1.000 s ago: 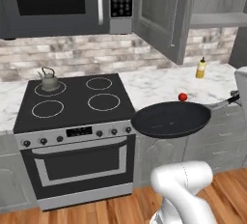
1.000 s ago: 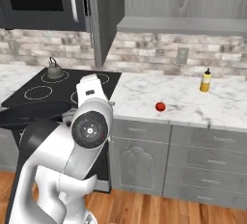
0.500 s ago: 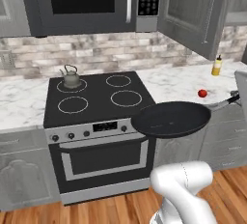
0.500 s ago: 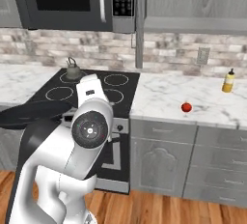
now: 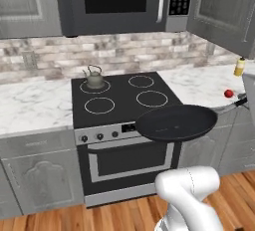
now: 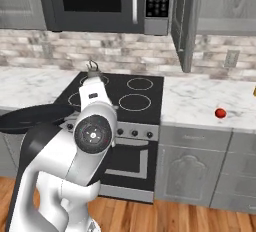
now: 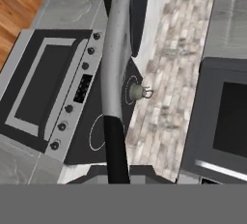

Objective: Pick the pan from the cabinet and place it on the stove. Then turn on the stove burner for the pan.

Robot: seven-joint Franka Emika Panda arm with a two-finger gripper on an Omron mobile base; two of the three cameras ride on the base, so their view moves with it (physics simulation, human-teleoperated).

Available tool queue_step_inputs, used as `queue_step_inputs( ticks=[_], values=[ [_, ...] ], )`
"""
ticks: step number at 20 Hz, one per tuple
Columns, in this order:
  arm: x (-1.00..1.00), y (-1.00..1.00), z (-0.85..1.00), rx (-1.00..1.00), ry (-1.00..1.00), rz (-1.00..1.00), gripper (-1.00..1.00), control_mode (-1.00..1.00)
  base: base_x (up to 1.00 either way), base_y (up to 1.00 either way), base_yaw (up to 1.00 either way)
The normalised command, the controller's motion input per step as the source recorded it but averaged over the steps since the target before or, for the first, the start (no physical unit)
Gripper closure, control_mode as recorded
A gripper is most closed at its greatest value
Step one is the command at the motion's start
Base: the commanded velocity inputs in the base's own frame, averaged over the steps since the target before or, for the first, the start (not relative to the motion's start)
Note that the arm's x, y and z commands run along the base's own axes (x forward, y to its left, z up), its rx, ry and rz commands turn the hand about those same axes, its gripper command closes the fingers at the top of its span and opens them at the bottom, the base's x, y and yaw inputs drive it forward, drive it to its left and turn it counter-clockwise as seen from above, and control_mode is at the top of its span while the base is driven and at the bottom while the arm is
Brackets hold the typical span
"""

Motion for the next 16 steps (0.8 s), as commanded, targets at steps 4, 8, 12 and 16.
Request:
queue_step_inputs(
  ticks=[4, 8, 12, 16],
  values=[
    [0.00, 0.00, 0.00, 0.00, 0.00, 0.00, 1.00, 1.00, 0.03, 0.56, -0.04],
    [0.00, 0.00, 0.00, 0.00, 0.00, 0.00, 1.00, 1.00, 0.13, 0.46, -0.05],
    [0.00, 0.00, 0.00, 0.00, 0.00, 0.00, 1.00, 1.00, 0.20, 0.52, -0.06],
    [0.00, 0.00, 0.00, 0.00, 0.00, 0.00, 1.00, 1.00, 0.25, 0.61, -0.06]
  ],
)
